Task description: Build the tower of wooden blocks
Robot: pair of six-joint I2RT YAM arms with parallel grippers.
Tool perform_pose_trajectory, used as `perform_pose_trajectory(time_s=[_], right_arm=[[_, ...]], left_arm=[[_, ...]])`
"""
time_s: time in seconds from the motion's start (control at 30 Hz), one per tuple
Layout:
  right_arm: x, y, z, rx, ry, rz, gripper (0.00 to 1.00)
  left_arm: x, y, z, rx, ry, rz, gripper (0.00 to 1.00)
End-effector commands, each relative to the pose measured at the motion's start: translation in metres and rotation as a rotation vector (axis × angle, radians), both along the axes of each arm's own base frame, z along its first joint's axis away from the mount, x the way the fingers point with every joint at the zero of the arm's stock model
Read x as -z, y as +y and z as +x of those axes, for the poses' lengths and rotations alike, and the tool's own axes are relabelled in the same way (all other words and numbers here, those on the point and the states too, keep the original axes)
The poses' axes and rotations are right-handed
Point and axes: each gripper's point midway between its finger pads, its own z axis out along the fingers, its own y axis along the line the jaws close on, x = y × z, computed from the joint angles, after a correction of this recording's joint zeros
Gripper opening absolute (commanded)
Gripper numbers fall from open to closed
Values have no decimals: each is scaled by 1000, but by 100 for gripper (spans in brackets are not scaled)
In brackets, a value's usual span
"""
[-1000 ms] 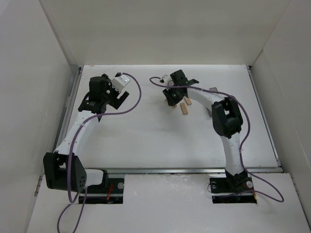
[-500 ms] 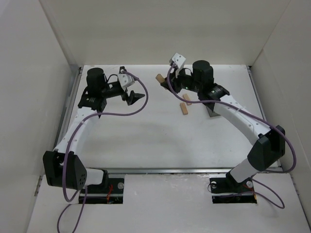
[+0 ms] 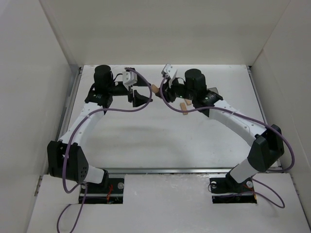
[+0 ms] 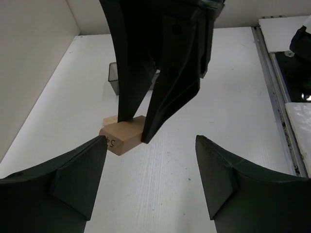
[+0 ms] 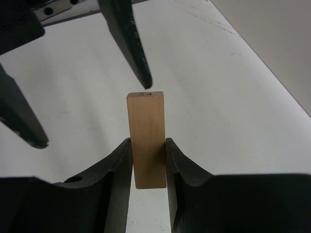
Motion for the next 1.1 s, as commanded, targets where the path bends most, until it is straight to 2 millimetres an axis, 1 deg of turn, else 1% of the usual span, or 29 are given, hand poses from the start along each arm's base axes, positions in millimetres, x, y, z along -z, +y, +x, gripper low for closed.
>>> perform_pose_trajectory(time_s=[0.0, 0.07, 0.13, 0.17, 0.2, 0.23, 0.27, 0.33, 0.37, 0.4, 0.43, 0.47, 0.5, 0.53, 0.57, 0.6, 0.67, 0.7, 0.73, 0.77, 0.8, 0.83, 0.87, 0.93, 0.97, 1.0, 1.03, 1.07], right_arm=[[-29, 8, -13, -59, -88, 42, 0], [-26, 10, -17, -70, -85, 29, 0], [-24, 13, -21, -80, -78, 24, 0], [-28, 11, -22, -81, -93, 25, 0], [-28, 14, -25, -90, -93, 26, 0], [-26, 14, -26, -91, -85, 20, 0], [-31, 13, -27, -91, -93, 26, 0], [-31, 15, -30, -101, -101, 22, 0], [-29, 15, -31, -102, -93, 16, 0], [-33, 14, -32, -102, -100, 21, 0], [-33, 14, -32, -103, -108, 17, 0], [-31, 17, -37, -122, -98, 13, 0], [-35, 17, -37, -122, -106, 19, 0], [-32, 17, -39, -132, -94, 14, 0], [-32, 18, -41, -141, -93, 16, 0], [-35, 18, -41, -141, -93, 16, 0], [-33, 21, -46, -161, -92, 8, 0], [-33, 22, -44, -161, -92, 8, 0], [-31, 22, -45, -162, -84, 3, 0], [-31, 25, -48, -171, -84, 3, 0], [-24, 25, -47, -171, -67, -9, 0], [-24, 25, -47, -171, -67, -9, 0], [-24, 25, -47, -171, -67, -9, 0], [-24, 25, -47, -171, -67, -9, 0], [-28, 26, -47, -171, -74, -4, 0], [-22, 26, -46, -172, -59, -15, 0], [-26, 27, -46, -171, -66, -10, 0], [-26, 27, -45, -173, -75, -13, 0]], left_arm=[[-20, -3, 3, 4, -47, -20, 70], [-23, -2, 8, -21, -57, -18, 70], [-19, -1, 10, -33, -59, -6, 69], [-19, -2, 12, -33, -50, -4, 67], [-16, -1, 13, -42, -45, 5, 67], [-14, 0, 13, -41, -53, 10, 66], [-16, 0, 14, -49, -61, 15, 64], [-10, 1, 12, -46, -44, 30, 61], [-7, 1, 12, -43, -61, 38, 61], [-9, 2, 12, -41, -71, 42, 57], [-5, 2, 11, -39, -59, 52, 55], [-4, 3, 11, -37, -65, 56, 53], [-4, 3, 11, -36, -74, 57, 50], [-3, 3, 12, -45, -74, 60, 44], [-3, 3, 12, -45, -74, 60, 41], [-3, 3, 13, -44, -83, 62, 41], [-3, 4, 14, -53, -84, 65, 41], [-3, 4, 14, -53, -84, 65, 43], [-8, 3, 16, -53, -101, 60, 43], [-8, 3, 16, -53, -102, 60, 43], [-8, 3, 16, -53, -102, 60, 44], [-8, 3, 16, -53, -102, 60, 44], [-12, 3, 15, -45, -110, 55, 44], [-11, 2, 13, -34, -110, 55, 44], [-11, -1, 10, -25, -110, 54, 44], [-12, -1, 9, -16, -110, 51, 43], [-7, -1, 6, -7, -90, 53, 41], [-7, -1, 6, -6, -90, 53, 41]])
